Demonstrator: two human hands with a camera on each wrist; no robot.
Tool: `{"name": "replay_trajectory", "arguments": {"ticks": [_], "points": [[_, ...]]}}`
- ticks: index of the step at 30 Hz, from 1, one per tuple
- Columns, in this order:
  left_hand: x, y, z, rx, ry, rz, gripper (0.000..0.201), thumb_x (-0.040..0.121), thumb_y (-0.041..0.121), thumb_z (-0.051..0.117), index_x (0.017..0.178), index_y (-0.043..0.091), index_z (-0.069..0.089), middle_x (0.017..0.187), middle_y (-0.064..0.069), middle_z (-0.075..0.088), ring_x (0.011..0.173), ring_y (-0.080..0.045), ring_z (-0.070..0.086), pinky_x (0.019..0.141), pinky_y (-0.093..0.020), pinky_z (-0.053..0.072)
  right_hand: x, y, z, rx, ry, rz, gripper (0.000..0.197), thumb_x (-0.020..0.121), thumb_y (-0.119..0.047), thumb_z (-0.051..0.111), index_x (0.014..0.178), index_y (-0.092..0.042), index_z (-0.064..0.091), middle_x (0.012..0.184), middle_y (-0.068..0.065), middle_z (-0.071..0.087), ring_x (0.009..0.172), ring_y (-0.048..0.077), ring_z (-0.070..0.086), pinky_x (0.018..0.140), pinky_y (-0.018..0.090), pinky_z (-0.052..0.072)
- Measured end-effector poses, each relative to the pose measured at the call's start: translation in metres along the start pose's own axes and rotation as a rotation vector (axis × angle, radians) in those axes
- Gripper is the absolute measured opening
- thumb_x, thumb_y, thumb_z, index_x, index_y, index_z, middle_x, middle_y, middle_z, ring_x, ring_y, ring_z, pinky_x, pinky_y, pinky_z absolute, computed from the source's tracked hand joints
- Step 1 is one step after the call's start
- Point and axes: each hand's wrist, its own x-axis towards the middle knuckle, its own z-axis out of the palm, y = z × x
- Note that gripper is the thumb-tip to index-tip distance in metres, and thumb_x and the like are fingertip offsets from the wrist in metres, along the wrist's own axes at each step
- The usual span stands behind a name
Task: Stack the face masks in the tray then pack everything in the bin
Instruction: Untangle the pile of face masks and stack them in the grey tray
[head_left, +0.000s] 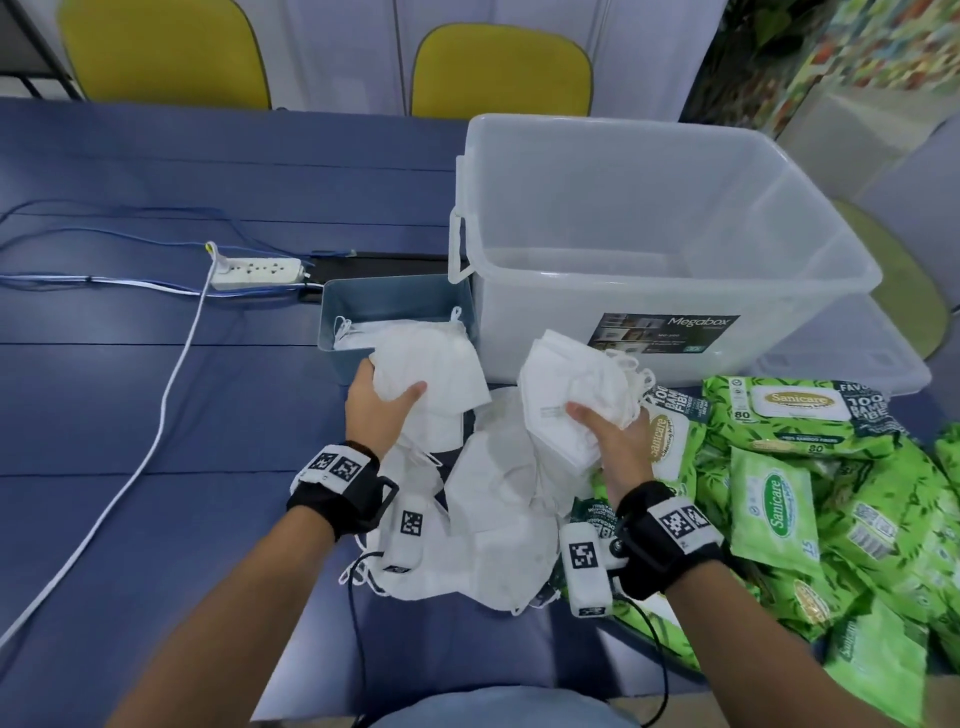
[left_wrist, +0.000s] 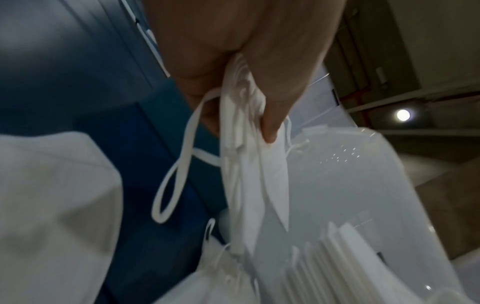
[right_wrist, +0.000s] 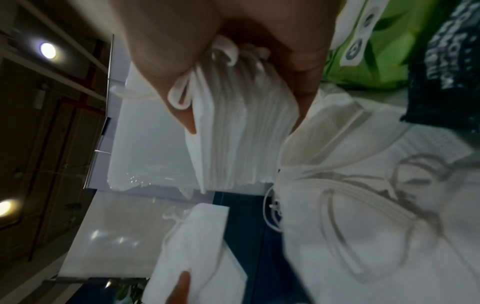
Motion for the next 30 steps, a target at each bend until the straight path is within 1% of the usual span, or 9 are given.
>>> {"name": "replay_trajectory", "arguments": {"ticks": [3, 7, 10, 14, 17, 22, 24, 27, 30], "points": [[-0.006, 0.015, -0.018, -0.043, 0.045, 0.065, 0.037, 0.077, 0.018, 0.078, 0.106, 0.015, 0.055, 0.105, 0.002, 0.062, 0.1, -0.018, 0.059, 0.091, -0.034, 0.048, -0.004, 0.005, 0.008, -0.03, -0.011, -0.007, 0.092, 0.074, -0.018, 0.08, 0.143, -0.023, 0.021, 0.138, 0.001, 0.047, 0.123, 0.025, 0.049, 0.102, 0.052, 0.042], [-0.021, 0.036, -0.025, -0.067, 0.072, 0.154, 0.041, 0.074, 0.022, 0.08, 0.105, 0.016, 0.054, 0.105, 0.001, 0.061, 0.101, -0.019, 0.058, 0.089, -0.033, 0.049, -0.016, 0.006, 0.025, -0.103, -0.076, -0.093, 0.094, 0.068, -0.021, 0.083, 0.139, -0.033, 0.024, 0.137, -0.001, 0.047, 0.123, 0.02, 0.049, 0.106, 0.045, 0.041], [-0.039, 0.051, -0.021, -0.064, -0.005, 0.211, 0.05, 0.066, 0.031, 0.085, 0.103, 0.018, 0.053, 0.099, 0.004, 0.063, 0.097, -0.016, 0.06, 0.084, -0.028, 0.049, -0.02, 0.005, 0.036, -0.156, -0.101, -0.131, 0.086, 0.076, -0.011, 0.078, 0.141, -0.027, 0.023, 0.136, 0.0, 0.045, 0.12, 0.015, 0.047, 0.106, 0.036, 0.038], [-0.059, 0.065, -0.017, -0.026, -0.179, 0.314, 0.053, 0.06, 0.023, 0.089, 0.102, 0.021, 0.055, 0.093, 0.014, 0.062, 0.084, 0.006, 0.056, 0.071, -0.011, 0.044, -0.028, 0.0, 0.045, -0.135, -0.122, -0.082, 0.083, 0.075, -0.016, 0.079, 0.138, -0.031, 0.027, 0.135, 0.001, 0.049, 0.118, 0.019, 0.051, 0.104, 0.048, 0.042], [-0.064, 0.063, -0.019, 0.04, -0.308, 0.322, 0.058, 0.059, 0.02, 0.09, 0.106, 0.023, 0.056, 0.097, 0.015, 0.063, 0.087, 0.003, 0.057, 0.074, -0.015, 0.045, -0.032, -0.002, 0.045, -0.093, -0.147, -0.052, 0.081, 0.075, -0.015, 0.077, 0.137, -0.03, 0.029, 0.131, 0.0, 0.051, 0.112, 0.018, 0.053, 0.099, 0.052, 0.045], [-0.068, 0.058, -0.023, 0.074, -0.458, 0.286, 0.035, 0.07, 0.014, 0.083, 0.099, 0.024, 0.064, 0.089, 0.012, 0.068, 0.08, -0.001, 0.061, 0.073, -0.017, 0.047, -0.04, 0.003, 0.043, -0.074, -0.221, -0.021, 0.094, 0.049, -0.049, 0.07, 0.135, -0.038, 0.033, 0.136, -0.006, 0.049, 0.122, 0.017, 0.051, 0.099, 0.049, 0.046], [-0.071, 0.06, -0.024, -0.03, -0.426, 0.196, 0.023, 0.077, 0.01, 0.077, 0.093, 0.021, 0.066, 0.089, 0.009, 0.069, 0.079, -0.001, 0.062, 0.076, -0.019, 0.049, -0.044, 0.002, 0.041, -0.054, -0.234, 0.029, 0.092, 0.048, -0.052, 0.068, 0.132, -0.039, 0.032, 0.129, -0.01, 0.05, 0.114, 0.013, 0.053, 0.084, 0.039, 0.052], [-0.071, 0.062, -0.028, -0.248, -0.301, 0.028, 0.012, 0.081, 0.009, 0.072, 0.089, 0.017, 0.068, 0.092, 0.0, 0.071, 0.086, -0.013, 0.066, 0.086, -0.034, 0.052, -0.043, 0.002, 0.033, -0.077, -0.26, 0.055, 0.053, 0.087, -0.027, 0.064, 0.128, -0.036, 0.033, 0.107, -0.021, 0.051, 0.091, -0.001, 0.051, 0.065, 0.028, 0.048], [-0.065, 0.063, -0.036, -0.495, -0.195, -0.094, 0.013, 0.083, 0.004, 0.066, 0.095, 0.011, 0.067, 0.092, -0.002, 0.073, 0.092, -0.024, 0.067, 0.086, -0.04, 0.054, -0.038, 0.0, 0.029, -0.087, -0.213, 0.13, 0.04, 0.098, -0.007, 0.044, 0.137, -0.018, 0.043, 0.131, 0.003, 0.055, 0.114, 0.027, 0.056, 0.081, 0.036, 0.046]]}}
